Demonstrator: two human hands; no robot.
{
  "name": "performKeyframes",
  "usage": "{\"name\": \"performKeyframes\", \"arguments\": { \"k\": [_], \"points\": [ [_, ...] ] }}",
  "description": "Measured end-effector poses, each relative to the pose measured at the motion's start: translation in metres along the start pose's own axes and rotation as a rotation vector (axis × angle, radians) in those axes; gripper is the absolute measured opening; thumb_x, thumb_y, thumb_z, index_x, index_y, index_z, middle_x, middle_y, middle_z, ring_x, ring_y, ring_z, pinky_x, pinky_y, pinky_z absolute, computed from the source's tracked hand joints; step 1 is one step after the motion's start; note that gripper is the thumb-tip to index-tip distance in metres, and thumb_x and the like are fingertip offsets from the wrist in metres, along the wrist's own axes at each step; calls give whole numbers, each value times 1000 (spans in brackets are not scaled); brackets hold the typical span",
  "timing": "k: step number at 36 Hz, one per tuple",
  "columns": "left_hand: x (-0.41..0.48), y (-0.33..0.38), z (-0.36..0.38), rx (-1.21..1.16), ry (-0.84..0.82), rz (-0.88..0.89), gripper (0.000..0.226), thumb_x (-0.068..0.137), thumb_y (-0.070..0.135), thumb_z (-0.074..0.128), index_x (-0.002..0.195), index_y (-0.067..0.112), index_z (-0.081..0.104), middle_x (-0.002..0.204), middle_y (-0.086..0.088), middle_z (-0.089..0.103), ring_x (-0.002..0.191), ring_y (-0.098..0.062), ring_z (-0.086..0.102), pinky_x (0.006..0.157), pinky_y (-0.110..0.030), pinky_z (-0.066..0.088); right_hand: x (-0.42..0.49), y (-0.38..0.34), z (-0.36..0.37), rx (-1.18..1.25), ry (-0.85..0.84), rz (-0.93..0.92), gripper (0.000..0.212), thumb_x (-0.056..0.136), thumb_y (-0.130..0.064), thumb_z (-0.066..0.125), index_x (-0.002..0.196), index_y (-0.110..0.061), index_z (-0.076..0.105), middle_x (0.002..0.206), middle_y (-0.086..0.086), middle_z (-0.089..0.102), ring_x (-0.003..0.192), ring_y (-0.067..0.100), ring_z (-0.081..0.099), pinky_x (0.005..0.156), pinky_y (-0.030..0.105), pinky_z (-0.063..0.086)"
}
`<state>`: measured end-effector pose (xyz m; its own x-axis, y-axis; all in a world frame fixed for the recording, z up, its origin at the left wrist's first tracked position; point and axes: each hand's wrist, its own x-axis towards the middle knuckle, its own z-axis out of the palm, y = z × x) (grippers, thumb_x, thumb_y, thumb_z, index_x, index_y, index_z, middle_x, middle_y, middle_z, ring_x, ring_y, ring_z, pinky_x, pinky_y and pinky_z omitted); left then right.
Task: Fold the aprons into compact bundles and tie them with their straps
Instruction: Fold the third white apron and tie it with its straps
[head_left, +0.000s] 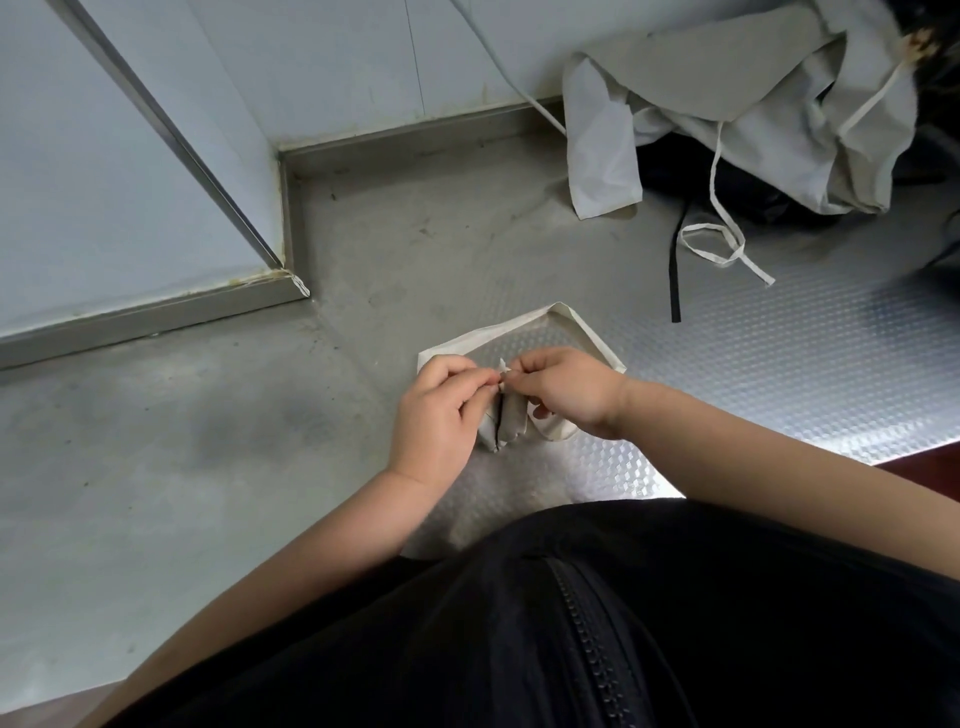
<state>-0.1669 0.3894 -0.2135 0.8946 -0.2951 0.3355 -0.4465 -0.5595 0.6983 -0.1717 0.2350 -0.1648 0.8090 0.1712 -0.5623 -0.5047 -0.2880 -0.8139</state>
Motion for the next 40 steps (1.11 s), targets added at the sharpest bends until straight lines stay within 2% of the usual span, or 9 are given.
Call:
{"name": "performKeyframes", "arguments": {
  "k": [7, 13, 19, 29, 32, 34, 36, 38, 40],
  "points": [
    [-1, -2, -2, 35, 20, 33, 24, 82, 23, 59, 82, 4, 74, 80, -6, 60, 76, -8, 53, 66, -16, 44, 4, 6, 4, -92, 49, -33, 29, 98, -21, 45, 79, -3, 58, 74, 19, 69, 72, 30, 51, 67, 39, 36],
    [-10, -4, -10, 6, -141, 31, 29, 88, 27, 46, 86, 3, 61, 98, 0, 39, 76, -2, 41, 72, -16, 39, -8, 18, 4, -569, 225, -375, 19, 94, -14, 55, 102, -10, 72, 87, 3, 68, 76, 11, 55, 74, 22, 40],
    [-23, -15, -21, 218, -162, 137, 12, 87, 22, 43, 79, 13, 46, 92, -6, 45, 77, -27, 51, 67, -36, 45, -7, 33, 1, -793, 357, -424, 23, 94, -13, 49, 98, -6, 70, 95, 11, 70, 91, 30, 62, 81, 37, 45],
    [-34, -14, -40, 205, -251, 49, 27, 83, 30, 44, 75, 7, 56, 91, 1, 47, 69, -19, 52, 62, -38, 49, -5, 27, 5, -675, 303, -306, 19, 94, -14, 53, 99, -7, 70, 95, 6, 69, 89, 21, 60, 75, 25, 42],
    [-35, -4, -43, 137, -290, -92, 37, 77, 45, 52, 93, 12, 58, 102, 7, 43, 82, -21, 57, 75, -36, 48, -8, 22, 6, -493, 160, -234, 12, 94, -19, 54, 88, -14, 63, 80, -4, 60, 72, 9, 52, 66, 16, 40],
    [-33, 4, -39, 73, -374, -200, 66, 69, 45, 72, 122, 16, 46, 118, 10, 34, 102, -7, 48, 85, -22, 39, -11, 18, 10, -405, 106, -248, 13, 95, -17, 53, 84, -15, 58, 72, -10, 53, 65, 2, 46, 62, 8, 36],
    [-27, 5, -33, 95, -450, -229, 94, 65, 36, 81, 141, 19, 28, 129, 9, 29, 115, -5, 38, 94, -20, 34, -12, 17, 14, -307, 88, -237, 15, 96, -16, 52, 82, -14, 56, 71, -10, 52, 64, 1, 46, 65, 9, 38],
    [-21, 1, -29, 177, -477, -187, 87, 70, 31, 78, 142, 17, 31, 135, -2, 40, 123, -20, 43, 97, -28, 36, -12, 16, 17, -191, 72, -202, 15, 96, -17, 51, 81, -17, 55, 72, -7, 53, 66, 4, 48, 71, 17, 42],
    [-18, 0, -31, 213, -425, -195, 72, 72, 31, 77, 134, 16, 43, 128, -5, 50, 117, -24, 49, 90, -27, 36, -13, 16, 17, -58, 48, -139, 4, 94, -21, 55, 97, -19, 54, 86, -5, 57, 80, 8, 56, 83, 26, 45]
  ]
}}
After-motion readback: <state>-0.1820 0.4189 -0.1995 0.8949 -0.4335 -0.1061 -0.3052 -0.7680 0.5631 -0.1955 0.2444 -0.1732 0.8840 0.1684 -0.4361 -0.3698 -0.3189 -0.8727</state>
